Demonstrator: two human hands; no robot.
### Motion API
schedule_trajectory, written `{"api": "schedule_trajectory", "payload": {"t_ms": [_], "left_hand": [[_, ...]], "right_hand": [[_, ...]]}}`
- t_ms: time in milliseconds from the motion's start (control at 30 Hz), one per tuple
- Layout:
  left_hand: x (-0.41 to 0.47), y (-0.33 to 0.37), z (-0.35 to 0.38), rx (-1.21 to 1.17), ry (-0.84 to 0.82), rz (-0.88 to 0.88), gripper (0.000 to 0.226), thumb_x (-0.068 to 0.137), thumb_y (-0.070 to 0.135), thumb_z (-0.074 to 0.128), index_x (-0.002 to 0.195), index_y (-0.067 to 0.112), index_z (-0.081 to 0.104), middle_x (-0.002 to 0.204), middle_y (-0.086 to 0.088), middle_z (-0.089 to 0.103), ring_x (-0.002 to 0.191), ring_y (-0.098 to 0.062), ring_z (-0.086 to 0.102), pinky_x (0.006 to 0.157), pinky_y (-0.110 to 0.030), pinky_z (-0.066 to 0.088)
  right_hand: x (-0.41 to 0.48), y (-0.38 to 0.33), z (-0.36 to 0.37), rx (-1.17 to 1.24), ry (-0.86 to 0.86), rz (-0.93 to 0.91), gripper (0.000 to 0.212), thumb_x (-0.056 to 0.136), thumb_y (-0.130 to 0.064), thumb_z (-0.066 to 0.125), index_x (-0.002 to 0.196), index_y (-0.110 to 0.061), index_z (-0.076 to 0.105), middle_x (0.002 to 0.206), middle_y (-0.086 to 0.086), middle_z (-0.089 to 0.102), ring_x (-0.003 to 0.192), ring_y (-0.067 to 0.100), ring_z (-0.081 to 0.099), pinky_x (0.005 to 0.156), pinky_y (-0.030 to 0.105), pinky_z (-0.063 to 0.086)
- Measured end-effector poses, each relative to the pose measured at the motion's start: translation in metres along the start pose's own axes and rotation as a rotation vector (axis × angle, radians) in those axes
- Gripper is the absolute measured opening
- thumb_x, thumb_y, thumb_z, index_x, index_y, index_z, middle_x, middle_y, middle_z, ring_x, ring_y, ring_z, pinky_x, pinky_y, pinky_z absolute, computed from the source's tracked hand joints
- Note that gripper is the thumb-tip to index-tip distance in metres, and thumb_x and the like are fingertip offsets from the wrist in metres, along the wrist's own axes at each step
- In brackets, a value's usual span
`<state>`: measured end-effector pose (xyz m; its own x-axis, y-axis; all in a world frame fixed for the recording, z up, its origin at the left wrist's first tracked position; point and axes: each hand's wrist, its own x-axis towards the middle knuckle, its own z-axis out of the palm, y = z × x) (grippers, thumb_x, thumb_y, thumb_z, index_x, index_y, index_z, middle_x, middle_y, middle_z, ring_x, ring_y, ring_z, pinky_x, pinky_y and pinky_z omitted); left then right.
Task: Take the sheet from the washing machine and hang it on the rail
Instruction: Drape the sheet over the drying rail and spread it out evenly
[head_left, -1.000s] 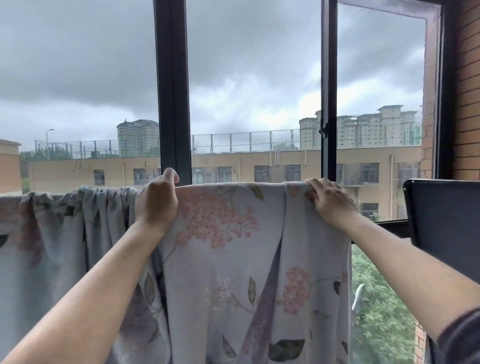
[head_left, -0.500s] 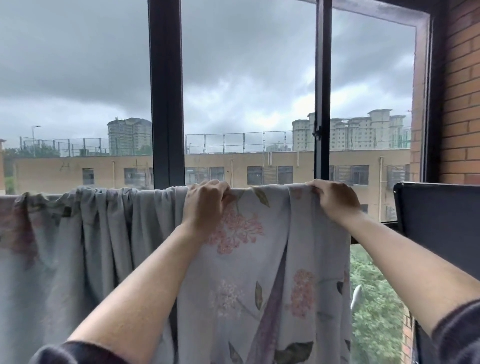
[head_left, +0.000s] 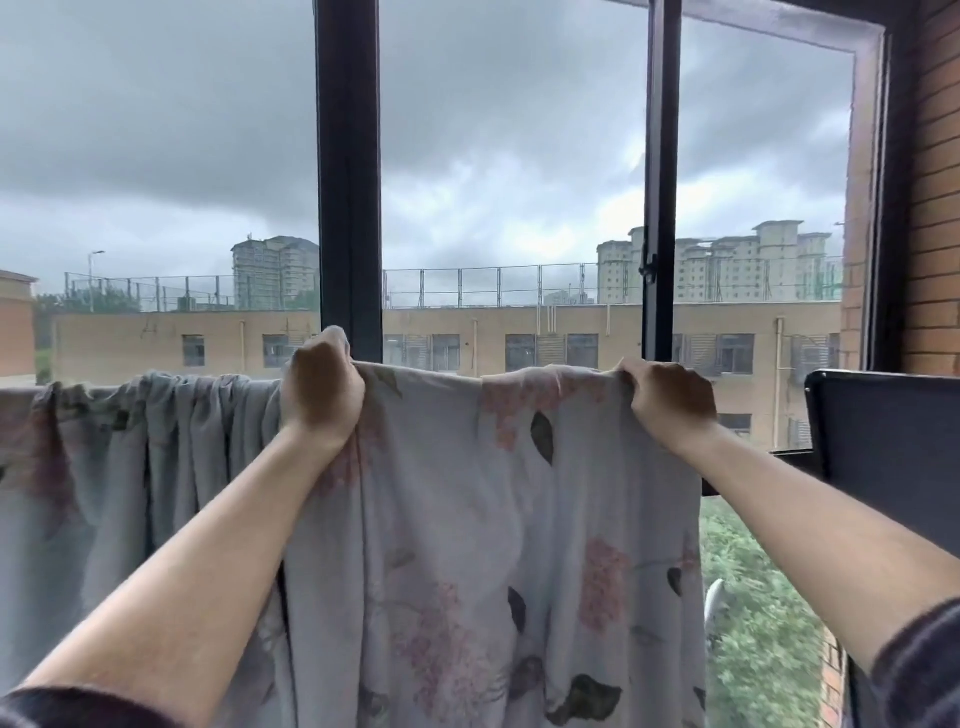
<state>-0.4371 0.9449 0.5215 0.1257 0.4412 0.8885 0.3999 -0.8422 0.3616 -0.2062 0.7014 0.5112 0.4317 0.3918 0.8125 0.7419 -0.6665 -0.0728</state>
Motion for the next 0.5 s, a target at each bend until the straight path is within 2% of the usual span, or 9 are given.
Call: {"api": "schedule_trajectory", "payload": {"t_ms": [67, 133, 233, 300, 367, 500], "left_hand": [[-0.001, 0.004, 0.003, 0.013, -0.021, -0.018, 0.022, 0.081, -0.008, 0.041, 0.088, 0.009, 0.053, 0.082, -0.013, 0.061, 0.073, -0.031, 0.053, 0.062, -0.033, 0.033], [-0.007, 0.013, 0.009, -0.024, -0.090, 0.036, 0.023, 0.082, -0.001, 0.041, 0.091, 0.014, 0.057, 0.089, -0.005, 0.065, 0.078, -0.029, 0.056, 0.065, -0.031, 0.035], [-0.014, 0.024, 0.019, 0.025, -0.230, 0.156, 0.018, 0.088, 0.028, 0.043, 0.087, 0.021, 0.060, 0.089, -0.001, 0.069, 0.082, -0.025, 0.060, 0.067, -0.031, 0.036], [-0.014, 0.027, 0.024, 0.101, -0.275, 0.235, 0.032, 0.088, 0.050, 0.045, 0.085, 0.022, 0.061, 0.084, 0.002, 0.068, 0.081, -0.023, 0.061, 0.066, -0.030, 0.034], [-0.015, 0.029, 0.028, 0.157, -0.269, 0.316, 0.042, 0.084, 0.061, 0.047, 0.081, 0.021, 0.061, 0.080, 0.002, 0.066, 0.079, -0.022, 0.061, 0.064, -0.029, 0.032], [-0.016, 0.037, 0.034, 0.089, -0.251, 0.347, 0.035, 0.090, 0.048, 0.052, 0.082, 0.017, 0.067, 0.082, -0.001, 0.069, 0.080, -0.027, 0.063, 0.062, -0.028, 0.033]], "right_hand": [[0.000, -0.003, 0.001, -0.006, 0.012, -0.013, 0.029, 0.087, -0.008, 0.043, 0.102, -0.021, 0.063, 0.092, 0.012, 0.069, 0.084, 0.035, 0.062, 0.062, 0.031, 0.033], [0.000, -0.003, 0.003, -0.009, 0.016, -0.006, 0.030, 0.086, -0.007, 0.043, 0.102, -0.022, 0.064, 0.092, 0.012, 0.069, 0.085, 0.035, 0.062, 0.062, 0.031, 0.032], [0.002, -0.001, 0.005, -0.018, 0.013, 0.001, 0.030, 0.085, -0.007, 0.044, 0.103, -0.023, 0.063, 0.093, 0.011, 0.069, 0.085, 0.035, 0.062, 0.062, 0.031, 0.034], [0.003, 0.001, 0.006, -0.040, 0.012, -0.008, 0.029, 0.086, -0.008, 0.044, 0.103, -0.021, 0.063, 0.093, 0.011, 0.069, 0.085, 0.034, 0.062, 0.062, 0.031, 0.033], [0.004, 0.003, 0.006, -0.067, 0.019, -0.021, 0.026, 0.087, -0.008, 0.044, 0.102, -0.020, 0.062, 0.093, 0.010, 0.068, 0.085, 0.033, 0.062, 0.062, 0.030, 0.032], [0.006, -0.002, 0.010, -0.056, 0.048, -0.082, 0.021, 0.087, -0.008, 0.044, 0.096, -0.015, 0.062, 0.091, 0.009, 0.069, 0.083, 0.033, 0.062, 0.064, 0.032, 0.036]]}}
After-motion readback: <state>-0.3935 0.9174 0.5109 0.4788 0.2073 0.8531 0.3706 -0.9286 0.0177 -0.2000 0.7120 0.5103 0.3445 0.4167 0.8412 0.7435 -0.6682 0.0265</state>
